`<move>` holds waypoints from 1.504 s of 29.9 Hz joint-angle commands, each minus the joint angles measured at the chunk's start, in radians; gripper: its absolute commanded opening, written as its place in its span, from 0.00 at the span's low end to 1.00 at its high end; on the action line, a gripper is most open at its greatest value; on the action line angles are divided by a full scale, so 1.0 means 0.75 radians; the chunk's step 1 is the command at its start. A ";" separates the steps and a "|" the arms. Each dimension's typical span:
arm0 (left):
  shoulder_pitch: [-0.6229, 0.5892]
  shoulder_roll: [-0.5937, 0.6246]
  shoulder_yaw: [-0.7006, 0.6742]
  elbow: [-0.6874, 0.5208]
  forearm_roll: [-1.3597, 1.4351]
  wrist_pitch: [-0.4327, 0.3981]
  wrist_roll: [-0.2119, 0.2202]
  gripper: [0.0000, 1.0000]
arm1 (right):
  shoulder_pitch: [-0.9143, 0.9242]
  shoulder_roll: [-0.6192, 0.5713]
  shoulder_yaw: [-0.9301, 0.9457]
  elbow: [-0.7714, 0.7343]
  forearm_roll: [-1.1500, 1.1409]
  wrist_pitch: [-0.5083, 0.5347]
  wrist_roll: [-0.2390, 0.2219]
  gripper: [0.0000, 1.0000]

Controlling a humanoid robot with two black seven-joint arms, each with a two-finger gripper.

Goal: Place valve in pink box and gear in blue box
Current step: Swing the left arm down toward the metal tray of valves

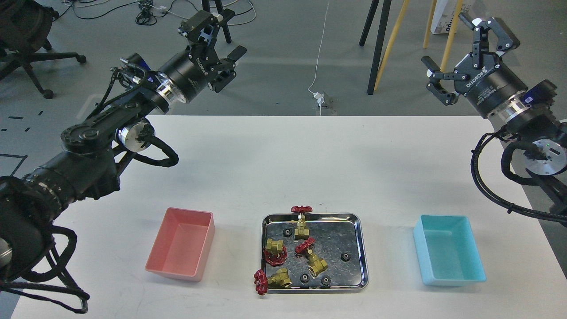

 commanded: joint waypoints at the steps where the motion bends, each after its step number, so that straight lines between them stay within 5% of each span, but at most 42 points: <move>1: 0.003 0.014 -0.032 -0.002 0.000 0.000 0.000 0.86 | -0.001 0.030 0.018 -0.047 0.000 0.000 -0.002 0.99; 10: 0.022 0.043 -0.107 0.054 -0.114 0.000 0.000 0.86 | 0.007 0.113 0.026 -0.225 0.021 0.000 0.002 0.99; 16: 0.083 0.123 -0.243 -0.287 -0.110 0.000 0.000 0.86 | 0.087 0.153 0.147 -0.250 0.123 0.000 -0.014 0.99; 21: 0.114 0.290 -0.141 -0.655 0.210 0.000 0.000 0.86 | 0.295 -0.060 0.082 -0.254 0.250 0.000 -0.025 0.99; 26: 0.014 0.517 0.268 -0.944 0.474 0.034 0.000 0.85 | 0.461 -0.154 -0.025 -0.250 0.295 0.000 -0.027 0.99; 35: -0.681 0.612 1.241 -1.234 0.675 0.371 0.000 0.85 | 0.435 -0.193 -0.084 -0.244 0.295 0.000 -0.027 0.99; 40: -1.058 0.404 1.753 -1.360 0.779 0.606 0.000 0.85 | 0.398 -0.187 -0.084 -0.244 0.295 0.000 -0.027 0.99; 45: -1.132 0.081 2.152 -1.301 0.818 0.909 0.000 0.85 | 0.384 -0.197 -0.084 -0.244 0.295 0.000 -0.025 0.99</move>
